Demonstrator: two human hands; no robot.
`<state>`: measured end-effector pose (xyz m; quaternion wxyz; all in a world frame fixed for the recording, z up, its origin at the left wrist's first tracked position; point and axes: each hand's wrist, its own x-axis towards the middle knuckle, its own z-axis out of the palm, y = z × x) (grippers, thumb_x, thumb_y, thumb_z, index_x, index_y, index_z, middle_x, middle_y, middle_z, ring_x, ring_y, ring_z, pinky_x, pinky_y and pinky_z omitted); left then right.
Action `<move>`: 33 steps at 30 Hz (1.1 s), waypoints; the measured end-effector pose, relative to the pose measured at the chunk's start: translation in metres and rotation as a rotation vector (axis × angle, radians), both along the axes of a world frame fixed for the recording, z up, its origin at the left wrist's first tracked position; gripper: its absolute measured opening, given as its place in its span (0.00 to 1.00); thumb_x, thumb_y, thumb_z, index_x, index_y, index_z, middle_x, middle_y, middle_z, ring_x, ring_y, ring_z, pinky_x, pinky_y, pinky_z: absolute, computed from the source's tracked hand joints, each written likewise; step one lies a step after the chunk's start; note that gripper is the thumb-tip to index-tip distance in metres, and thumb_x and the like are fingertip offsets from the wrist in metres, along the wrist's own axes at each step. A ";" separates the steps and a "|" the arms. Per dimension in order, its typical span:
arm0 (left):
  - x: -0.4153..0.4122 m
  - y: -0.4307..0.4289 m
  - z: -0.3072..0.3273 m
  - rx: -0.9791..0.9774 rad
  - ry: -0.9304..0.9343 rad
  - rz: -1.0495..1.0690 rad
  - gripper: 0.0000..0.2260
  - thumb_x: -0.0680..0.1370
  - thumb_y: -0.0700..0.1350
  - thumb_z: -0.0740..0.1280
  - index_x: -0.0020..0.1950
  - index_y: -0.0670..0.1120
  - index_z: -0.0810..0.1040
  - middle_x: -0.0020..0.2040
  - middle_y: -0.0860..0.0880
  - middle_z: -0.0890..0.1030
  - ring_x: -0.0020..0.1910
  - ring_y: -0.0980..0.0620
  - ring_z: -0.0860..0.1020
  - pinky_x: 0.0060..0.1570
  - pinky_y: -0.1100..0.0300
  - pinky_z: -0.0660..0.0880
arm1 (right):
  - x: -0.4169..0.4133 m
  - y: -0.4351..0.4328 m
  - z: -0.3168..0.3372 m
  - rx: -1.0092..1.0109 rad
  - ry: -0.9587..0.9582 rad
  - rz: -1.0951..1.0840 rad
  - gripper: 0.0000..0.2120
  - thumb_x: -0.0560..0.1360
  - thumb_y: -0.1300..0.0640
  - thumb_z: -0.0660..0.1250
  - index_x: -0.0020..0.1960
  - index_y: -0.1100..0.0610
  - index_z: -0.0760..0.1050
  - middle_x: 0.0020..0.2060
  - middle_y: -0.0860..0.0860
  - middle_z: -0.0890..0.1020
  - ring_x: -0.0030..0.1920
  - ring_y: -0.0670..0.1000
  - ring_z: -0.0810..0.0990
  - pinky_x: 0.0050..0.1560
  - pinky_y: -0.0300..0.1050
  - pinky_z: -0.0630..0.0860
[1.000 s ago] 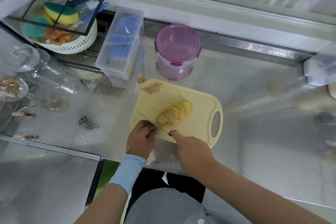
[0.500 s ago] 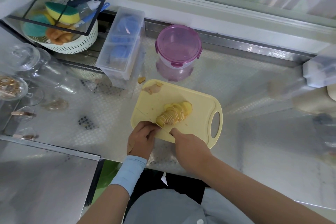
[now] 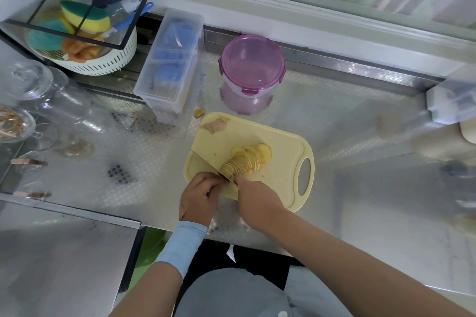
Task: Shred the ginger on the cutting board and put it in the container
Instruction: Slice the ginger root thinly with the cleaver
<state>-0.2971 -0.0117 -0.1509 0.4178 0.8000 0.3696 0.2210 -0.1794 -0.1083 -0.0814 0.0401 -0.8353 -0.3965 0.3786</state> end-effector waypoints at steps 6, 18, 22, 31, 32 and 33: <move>-0.001 0.000 0.000 0.058 -0.007 -0.018 0.04 0.73 0.37 0.70 0.42 0.43 0.85 0.46 0.52 0.81 0.44 0.60 0.77 0.47 0.74 0.70 | 0.002 -0.001 -0.008 0.014 0.020 -0.007 0.13 0.76 0.67 0.58 0.55 0.53 0.61 0.34 0.51 0.72 0.36 0.58 0.76 0.32 0.49 0.68; -0.003 0.004 -0.005 0.130 -0.024 -0.072 0.09 0.76 0.45 0.66 0.45 0.45 0.85 0.47 0.53 0.80 0.42 0.58 0.77 0.44 0.70 0.73 | 0.010 -0.002 -0.006 0.061 0.064 0.010 0.29 0.80 0.65 0.56 0.76 0.43 0.58 0.37 0.53 0.76 0.36 0.55 0.74 0.35 0.49 0.72; -0.003 0.006 -0.008 0.125 -0.006 -0.072 0.06 0.75 0.43 0.67 0.45 0.45 0.85 0.46 0.53 0.80 0.43 0.58 0.77 0.45 0.70 0.73 | 0.011 -0.003 0.000 0.092 0.067 -0.025 0.26 0.81 0.63 0.54 0.75 0.42 0.60 0.39 0.53 0.77 0.38 0.55 0.75 0.34 0.48 0.69; -0.001 0.007 -0.007 0.207 -0.019 -0.063 0.08 0.75 0.45 0.66 0.42 0.44 0.84 0.43 0.49 0.81 0.36 0.56 0.75 0.37 0.67 0.72 | -0.006 -0.019 0.024 0.096 -0.015 0.000 0.33 0.77 0.65 0.58 0.76 0.42 0.56 0.34 0.49 0.71 0.33 0.50 0.69 0.30 0.44 0.59; -0.001 0.007 -0.006 0.208 -0.020 -0.062 0.09 0.75 0.45 0.66 0.41 0.43 0.83 0.43 0.48 0.81 0.36 0.55 0.75 0.37 0.68 0.71 | -0.007 -0.020 0.026 0.089 -0.019 -0.003 0.32 0.77 0.65 0.58 0.76 0.43 0.56 0.33 0.49 0.70 0.32 0.49 0.67 0.30 0.44 0.59; -0.001 0.007 -0.005 0.209 -0.021 -0.062 0.09 0.75 0.45 0.66 0.41 0.43 0.83 0.43 0.48 0.81 0.37 0.55 0.75 0.37 0.69 0.70 | -0.009 -0.022 0.027 0.082 -0.020 -0.004 0.32 0.77 0.65 0.58 0.76 0.43 0.56 0.33 0.49 0.69 0.31 0.48 0.67 0.30 0.44 0.59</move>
